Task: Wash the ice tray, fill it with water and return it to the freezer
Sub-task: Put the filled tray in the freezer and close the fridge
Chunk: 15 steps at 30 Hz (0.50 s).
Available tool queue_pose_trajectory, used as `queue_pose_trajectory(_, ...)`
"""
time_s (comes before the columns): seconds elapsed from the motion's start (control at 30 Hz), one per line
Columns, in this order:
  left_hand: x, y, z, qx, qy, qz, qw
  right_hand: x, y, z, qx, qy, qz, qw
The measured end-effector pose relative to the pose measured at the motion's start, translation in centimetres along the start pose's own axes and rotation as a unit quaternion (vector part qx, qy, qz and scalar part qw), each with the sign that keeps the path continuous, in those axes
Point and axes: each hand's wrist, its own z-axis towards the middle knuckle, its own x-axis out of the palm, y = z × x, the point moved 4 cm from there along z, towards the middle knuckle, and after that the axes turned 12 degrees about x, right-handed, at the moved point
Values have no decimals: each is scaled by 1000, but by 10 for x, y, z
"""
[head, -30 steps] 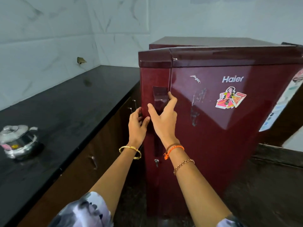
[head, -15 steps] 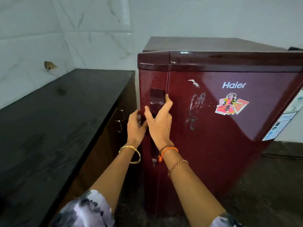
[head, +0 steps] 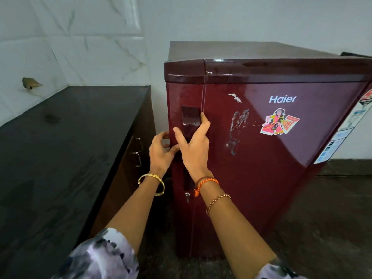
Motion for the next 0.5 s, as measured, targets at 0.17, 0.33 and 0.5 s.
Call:
queue_pose_trajectory(0.17,0,0,1,18,1,24,1000,0,1,-1,5,-2,-9,1000)
queue_pose_trajectory(0.33,0,-8,-4,-29,3,17,999,-3,4,-6,30,21,-13,999)
queue_pose_trajectory(0.5,2,-14,-9,-45,8,42,998,-10,7,-6,39,61,-88,993)
